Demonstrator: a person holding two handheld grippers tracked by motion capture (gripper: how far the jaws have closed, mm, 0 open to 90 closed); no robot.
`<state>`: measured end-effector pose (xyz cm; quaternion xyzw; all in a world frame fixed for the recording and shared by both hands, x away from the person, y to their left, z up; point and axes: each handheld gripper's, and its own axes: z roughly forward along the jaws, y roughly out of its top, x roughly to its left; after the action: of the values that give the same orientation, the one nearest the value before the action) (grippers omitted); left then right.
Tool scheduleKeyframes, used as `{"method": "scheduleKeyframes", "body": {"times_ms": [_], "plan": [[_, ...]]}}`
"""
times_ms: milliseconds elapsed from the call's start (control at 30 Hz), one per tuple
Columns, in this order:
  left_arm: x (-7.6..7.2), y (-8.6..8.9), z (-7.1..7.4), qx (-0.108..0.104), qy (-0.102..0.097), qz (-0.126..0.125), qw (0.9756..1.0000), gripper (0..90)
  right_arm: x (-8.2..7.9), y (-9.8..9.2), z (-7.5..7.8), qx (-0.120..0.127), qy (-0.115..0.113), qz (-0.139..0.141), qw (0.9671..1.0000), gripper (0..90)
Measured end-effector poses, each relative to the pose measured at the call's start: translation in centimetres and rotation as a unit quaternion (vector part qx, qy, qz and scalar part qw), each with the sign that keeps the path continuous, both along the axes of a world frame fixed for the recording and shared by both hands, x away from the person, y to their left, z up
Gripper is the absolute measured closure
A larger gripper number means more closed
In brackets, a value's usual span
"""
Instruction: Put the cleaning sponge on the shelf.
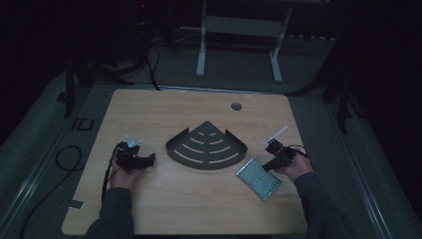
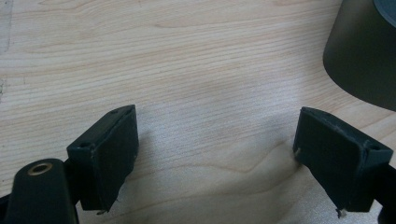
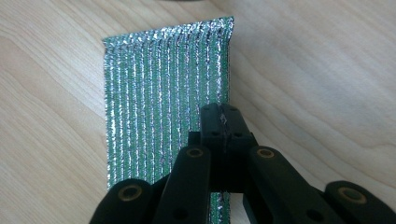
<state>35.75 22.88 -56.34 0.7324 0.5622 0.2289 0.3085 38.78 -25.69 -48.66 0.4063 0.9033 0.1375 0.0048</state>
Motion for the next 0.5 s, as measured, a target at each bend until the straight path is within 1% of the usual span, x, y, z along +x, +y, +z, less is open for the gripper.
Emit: {"method": "scheduleKeyframes", "body": {"times_ms": [100,133,200,500], "plan": [[0.0,0.0,0.0,0.0,0.0,0.0,1.0,14.5,0.0,-0.1,0.4,-0.001,-0.003,-0.002,1.0,89.7],[0.0,0.0,0.0,0.0,0.0,0.0,1.0,14.5,0.1,-0.2,0.7,0.0,-0.008,-0.002,1.0,89.7],[0.0,0.0,0.0,0.0,0.0,0.0,1.0,14.6,0.1,-0.3,1.0,0.001,-0.012,-0.003,0.9999,89.7],[0.0,0.0,0.0,0.0,0.0,0.0,1.0,14.5,0.1,-0.5,2.0,0.004,-0.023,-0.004,0.9997,89.7]]}}
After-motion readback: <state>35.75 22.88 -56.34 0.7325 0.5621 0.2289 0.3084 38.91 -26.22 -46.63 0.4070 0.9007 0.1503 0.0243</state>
